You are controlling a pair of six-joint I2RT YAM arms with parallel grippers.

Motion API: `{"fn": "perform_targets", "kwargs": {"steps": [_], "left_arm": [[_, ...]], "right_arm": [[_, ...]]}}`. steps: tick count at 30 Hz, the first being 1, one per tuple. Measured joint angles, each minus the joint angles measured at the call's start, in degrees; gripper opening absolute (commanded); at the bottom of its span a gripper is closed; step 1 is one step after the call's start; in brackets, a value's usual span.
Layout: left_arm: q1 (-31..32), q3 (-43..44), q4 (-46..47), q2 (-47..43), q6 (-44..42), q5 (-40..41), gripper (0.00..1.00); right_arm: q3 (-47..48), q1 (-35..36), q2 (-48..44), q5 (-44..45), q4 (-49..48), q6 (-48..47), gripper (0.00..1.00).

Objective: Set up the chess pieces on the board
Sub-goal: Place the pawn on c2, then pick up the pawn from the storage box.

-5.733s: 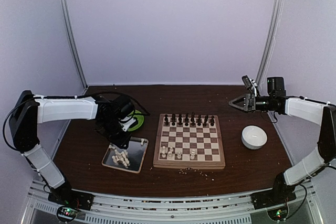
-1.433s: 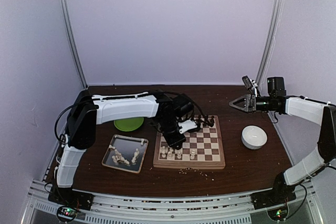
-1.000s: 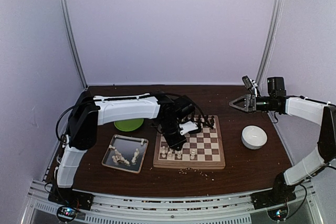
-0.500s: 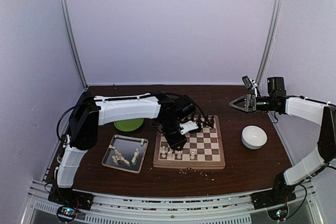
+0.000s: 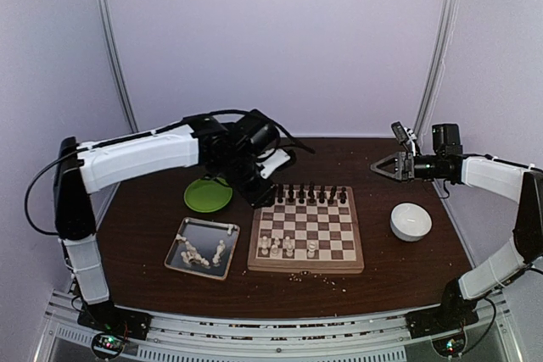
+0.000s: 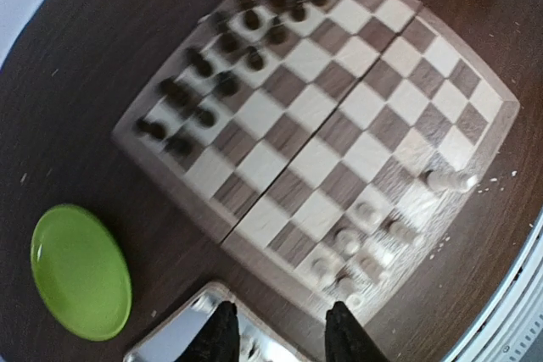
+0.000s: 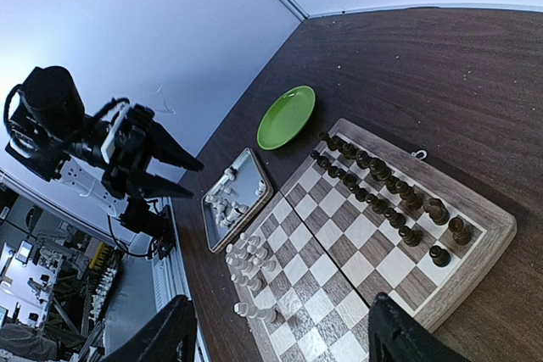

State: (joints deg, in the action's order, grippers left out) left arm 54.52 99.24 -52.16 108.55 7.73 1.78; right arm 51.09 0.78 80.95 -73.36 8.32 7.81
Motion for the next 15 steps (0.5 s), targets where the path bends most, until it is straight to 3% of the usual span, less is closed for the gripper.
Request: {"fn": "perform_targets", "kwargs": {"steps": [6,11,15], "left_arm": [[-5.9,-17.9,1.1,-13.8,7.6,4.1,0.37],[-6.9,-28.0,0.6,-14.9,10.7,3.1,0.38],[-6.9,-29.8,1.0,-14.6,11.5,1.2,0.38]], "right_arm": [[0.2,-0.1,0.0,-0.1,0.1,-0.2,0.69],[0.3,-0.1,0.1,-0.2,0.2,-0.2,0.69],[0.4,-0.1,0.1,-0.2,0.5,-0.2,0.69]]}}
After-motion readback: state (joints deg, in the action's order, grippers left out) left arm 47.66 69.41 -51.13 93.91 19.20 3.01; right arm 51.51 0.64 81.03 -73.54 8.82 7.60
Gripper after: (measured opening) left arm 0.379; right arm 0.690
